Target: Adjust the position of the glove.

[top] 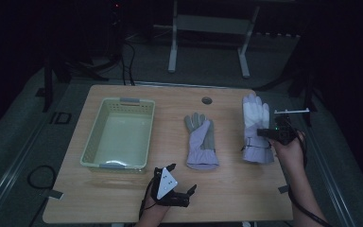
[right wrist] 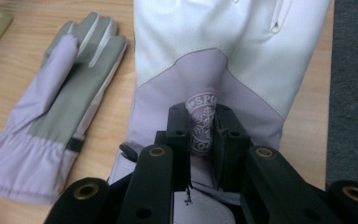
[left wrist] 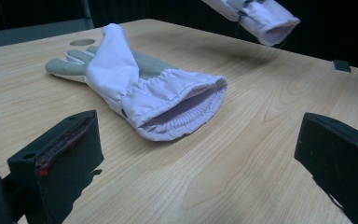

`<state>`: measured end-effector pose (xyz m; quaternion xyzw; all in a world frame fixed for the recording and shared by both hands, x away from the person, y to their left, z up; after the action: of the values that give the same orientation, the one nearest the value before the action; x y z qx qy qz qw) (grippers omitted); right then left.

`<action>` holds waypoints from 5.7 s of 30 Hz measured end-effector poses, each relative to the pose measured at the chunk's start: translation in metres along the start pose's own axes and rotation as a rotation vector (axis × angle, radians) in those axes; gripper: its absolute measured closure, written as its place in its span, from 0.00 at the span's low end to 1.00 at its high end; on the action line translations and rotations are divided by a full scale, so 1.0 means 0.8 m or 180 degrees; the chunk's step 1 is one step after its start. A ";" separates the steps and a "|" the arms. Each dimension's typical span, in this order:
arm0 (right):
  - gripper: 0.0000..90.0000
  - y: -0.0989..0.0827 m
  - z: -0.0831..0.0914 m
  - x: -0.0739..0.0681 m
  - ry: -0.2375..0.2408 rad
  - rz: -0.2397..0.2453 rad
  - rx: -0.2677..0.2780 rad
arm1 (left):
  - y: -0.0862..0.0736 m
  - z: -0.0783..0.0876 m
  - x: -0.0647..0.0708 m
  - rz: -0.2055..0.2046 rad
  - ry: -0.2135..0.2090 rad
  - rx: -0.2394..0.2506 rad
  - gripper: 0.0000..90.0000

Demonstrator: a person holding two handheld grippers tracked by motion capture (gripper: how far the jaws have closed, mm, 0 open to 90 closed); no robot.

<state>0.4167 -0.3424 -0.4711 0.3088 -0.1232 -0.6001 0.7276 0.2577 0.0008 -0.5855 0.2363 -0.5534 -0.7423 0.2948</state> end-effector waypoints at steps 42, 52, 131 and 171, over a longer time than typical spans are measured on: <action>0.56 -0.038 -0.046 0.024 0.0004 0.0474 -0.0056 | 0.000 0.000 0.000 0.0002 -0.0015 -0.0001 0.01; 0.53 -0.040 -0.055 0.035 0.0214 0.0611 -0.0145 | 0.000 0.000 0.000 0.0009 -0.0014 -0.0002 0.01; 0.86 0.029 -0.041 -0.205 0.0508 0.0679 -0.0173 | 0.000 0.000 0.001 -0.0006 -0.0042 0.0001 0.01; 0.29 -0.002 -0.088 -0.191 0.0866 0.1071 -0.0399 | 0.000 -0.001 -0.001 0.0047 -0.0050 0.0001 0.01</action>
<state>0.4164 -0.1765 -0.4977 0.3162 -0.0363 -0.4295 0.8451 0.2589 0.0006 -0.5856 0.2264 -0.5575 -0.7419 0.2959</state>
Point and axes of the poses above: each handheld gripper's, and its own axes: z roughly backward along the jaws, y roughly out of its top, x roughly to its right, the point moved 4 cm from there along -z, roughly forward along the jaws, and after that the axes turned 3 degrees about -z, right-handed, at the moved point
